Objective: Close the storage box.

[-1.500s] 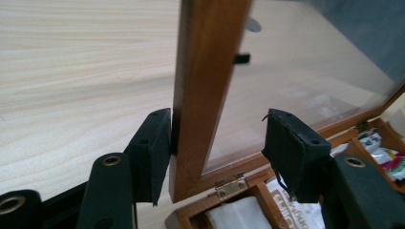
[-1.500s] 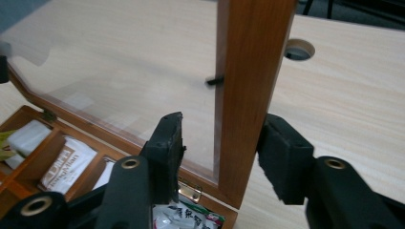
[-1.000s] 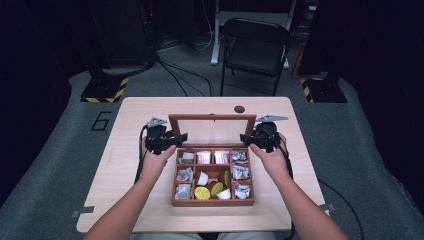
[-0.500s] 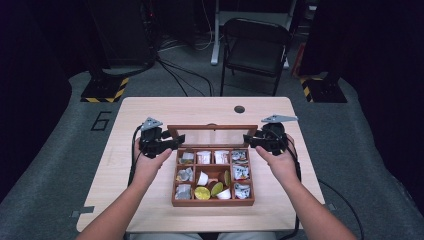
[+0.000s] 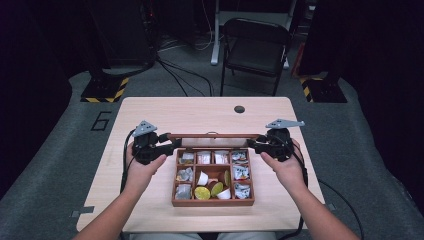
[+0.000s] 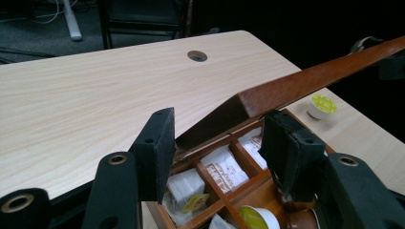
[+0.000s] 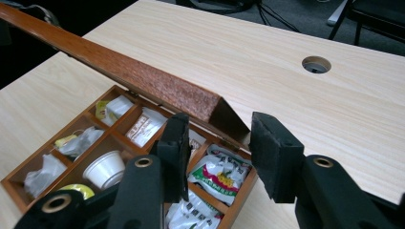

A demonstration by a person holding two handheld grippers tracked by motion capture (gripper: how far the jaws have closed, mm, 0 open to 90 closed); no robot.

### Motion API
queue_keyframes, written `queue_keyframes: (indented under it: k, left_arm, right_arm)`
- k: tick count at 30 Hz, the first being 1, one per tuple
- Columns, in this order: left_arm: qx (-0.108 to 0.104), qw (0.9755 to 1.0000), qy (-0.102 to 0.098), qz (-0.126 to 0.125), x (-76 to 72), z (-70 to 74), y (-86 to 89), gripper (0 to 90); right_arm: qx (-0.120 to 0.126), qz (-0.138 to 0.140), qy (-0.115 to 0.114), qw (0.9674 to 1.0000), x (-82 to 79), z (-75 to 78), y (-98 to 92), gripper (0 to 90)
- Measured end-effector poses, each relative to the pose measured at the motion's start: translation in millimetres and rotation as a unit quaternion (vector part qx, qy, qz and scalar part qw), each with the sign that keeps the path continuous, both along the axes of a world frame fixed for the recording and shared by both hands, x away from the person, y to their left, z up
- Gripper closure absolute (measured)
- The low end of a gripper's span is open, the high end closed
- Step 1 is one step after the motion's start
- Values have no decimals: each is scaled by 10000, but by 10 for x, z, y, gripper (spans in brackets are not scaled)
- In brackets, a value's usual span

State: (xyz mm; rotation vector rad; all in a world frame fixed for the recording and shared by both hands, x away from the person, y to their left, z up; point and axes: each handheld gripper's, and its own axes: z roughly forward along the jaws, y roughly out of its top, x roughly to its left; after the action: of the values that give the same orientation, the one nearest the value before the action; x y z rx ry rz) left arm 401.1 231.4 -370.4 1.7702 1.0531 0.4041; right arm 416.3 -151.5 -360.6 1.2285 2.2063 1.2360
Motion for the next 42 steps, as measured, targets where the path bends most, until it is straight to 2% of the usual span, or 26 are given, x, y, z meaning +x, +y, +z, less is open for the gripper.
queue_keyframes:
  k: [9,13,16,23,34,42]
  left_arm:
    - [96,9999,13,-97,-172,-39,11,464]
    - [56,9999,12,-94,-252,-86,11,461]
    - [105,9998,13,-139,-320,-130,10,460]
    - [163,9996,-28,-207,-470,-233,20,459]
    - [296,9991,15,-292,-642,-399,33,461]
    - [411,9987,26,-293,-754,-505,15,466]
  right_arm:
    - [86,106,-27,9999,-200,9,-46,595]
    - [76,145,-53,9999,-277,-21,-54,594]
    - [54,166,-78,9998,-347,-66,-63,593]
    - [169,217,-7,9996,-513,-172,-107,596]
    - [-15,271,-89,9996,-705,-352,-98,593]
    - [79,285,-76,9995,-804,-524,-117,591]
